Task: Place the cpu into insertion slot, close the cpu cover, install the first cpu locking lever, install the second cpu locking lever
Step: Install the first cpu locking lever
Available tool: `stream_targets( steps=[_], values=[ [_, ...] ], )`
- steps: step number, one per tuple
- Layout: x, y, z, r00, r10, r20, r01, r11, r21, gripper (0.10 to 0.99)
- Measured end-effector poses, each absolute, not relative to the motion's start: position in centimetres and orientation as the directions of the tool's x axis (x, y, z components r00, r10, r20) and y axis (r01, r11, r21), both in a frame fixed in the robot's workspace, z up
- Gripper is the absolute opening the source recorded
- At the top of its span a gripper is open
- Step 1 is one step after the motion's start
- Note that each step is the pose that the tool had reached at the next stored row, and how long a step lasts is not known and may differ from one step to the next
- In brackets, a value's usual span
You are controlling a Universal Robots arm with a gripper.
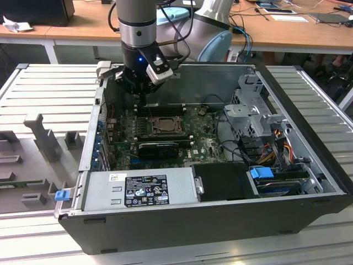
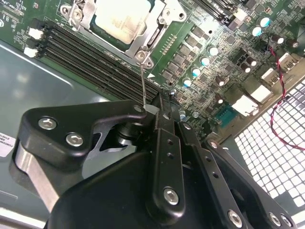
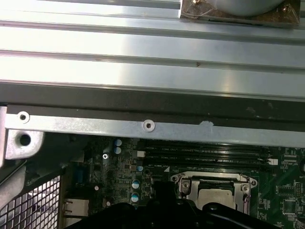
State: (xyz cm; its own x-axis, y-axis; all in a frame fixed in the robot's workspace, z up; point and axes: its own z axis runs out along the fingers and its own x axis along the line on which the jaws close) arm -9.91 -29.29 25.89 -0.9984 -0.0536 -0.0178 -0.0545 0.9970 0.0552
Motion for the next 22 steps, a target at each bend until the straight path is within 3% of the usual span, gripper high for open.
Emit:
stream_targets(
  steps=[22],
  values=[
    [-8.1, -29.3, 25.8, -0.998, -0.054, -0.018, -0.055, 0.997, 0.055, 0.106]
  ],
)
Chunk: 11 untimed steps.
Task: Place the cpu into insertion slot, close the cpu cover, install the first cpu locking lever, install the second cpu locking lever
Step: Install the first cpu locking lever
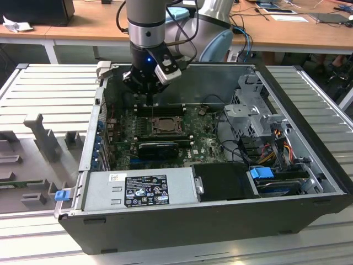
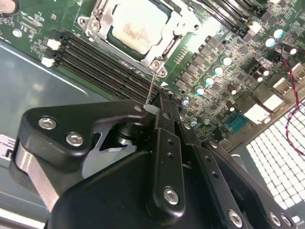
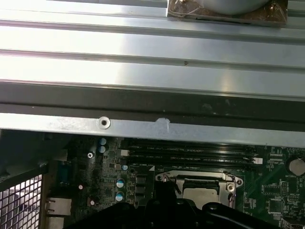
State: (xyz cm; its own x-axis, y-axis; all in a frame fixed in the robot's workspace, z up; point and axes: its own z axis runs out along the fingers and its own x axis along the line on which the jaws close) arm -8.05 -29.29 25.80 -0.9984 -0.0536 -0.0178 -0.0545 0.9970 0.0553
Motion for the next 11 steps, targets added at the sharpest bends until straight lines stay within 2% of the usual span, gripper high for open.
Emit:
stream_targets(
  steps=[11],
  values=[
    [-6.7, -29.3, 25.4, -0.998, -0.054, -0.018, -0.055, 0.997, 0.055, 0.106]
  ],
)
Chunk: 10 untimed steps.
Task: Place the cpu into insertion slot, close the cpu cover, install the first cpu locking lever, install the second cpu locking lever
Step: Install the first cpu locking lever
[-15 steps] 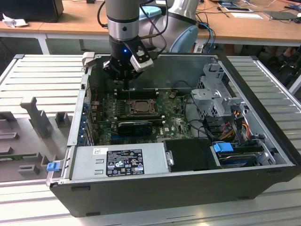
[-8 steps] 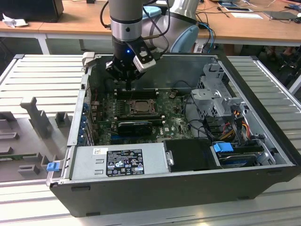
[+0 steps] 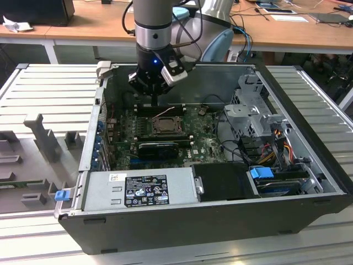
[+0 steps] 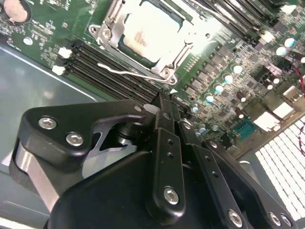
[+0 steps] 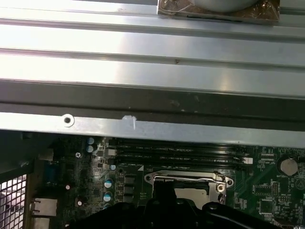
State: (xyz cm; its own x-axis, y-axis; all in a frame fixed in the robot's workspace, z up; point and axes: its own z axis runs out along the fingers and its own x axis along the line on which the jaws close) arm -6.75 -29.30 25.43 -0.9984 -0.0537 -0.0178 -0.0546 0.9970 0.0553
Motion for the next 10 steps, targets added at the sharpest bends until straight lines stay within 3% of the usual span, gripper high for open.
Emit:
stream_targets(
  steps=[3, 6, 10],
  values=[
    [-6.2, -29.3, 25.2, -0.998, -0.054, -0.018, -0.055, 0.997, 0.057, 0.106],
    [-5.8, -29.3, 24.9, -0.999, -0.05, -0.02, -0.052, 0.995, 0.089, 0.106],
    [-5.5, -29.3, 24.1, -0.999, -0.049, -0.019, -0.05, 0.995, 0.091, 0.106]
  ],
)
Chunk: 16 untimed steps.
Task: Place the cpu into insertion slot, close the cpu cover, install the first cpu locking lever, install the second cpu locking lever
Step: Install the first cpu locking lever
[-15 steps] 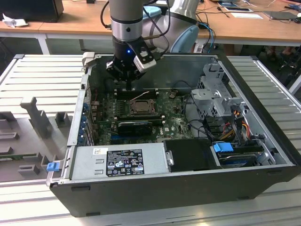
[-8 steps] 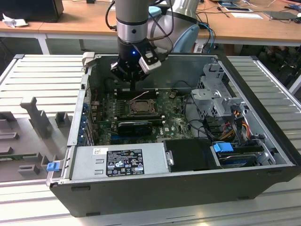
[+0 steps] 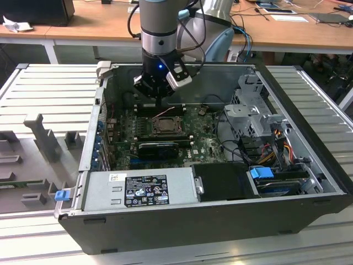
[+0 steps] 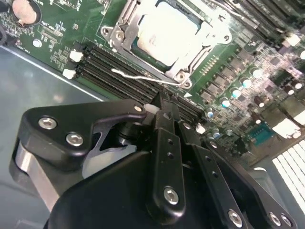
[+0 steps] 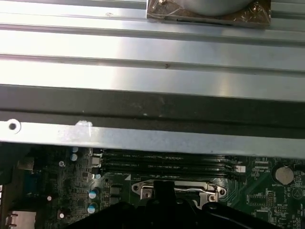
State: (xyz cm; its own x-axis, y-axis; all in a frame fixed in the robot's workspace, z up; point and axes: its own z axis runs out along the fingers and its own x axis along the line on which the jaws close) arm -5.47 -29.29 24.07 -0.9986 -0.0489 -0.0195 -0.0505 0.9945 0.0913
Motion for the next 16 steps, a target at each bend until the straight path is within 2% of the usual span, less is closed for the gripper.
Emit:
stream_targets(
  steps=[16],
  values=[
    [-4.5, -28.8, 22.7, -0.997, -0.07, -0.019, -0.071, 0.993, 0.092, 0.106]
  ],
)
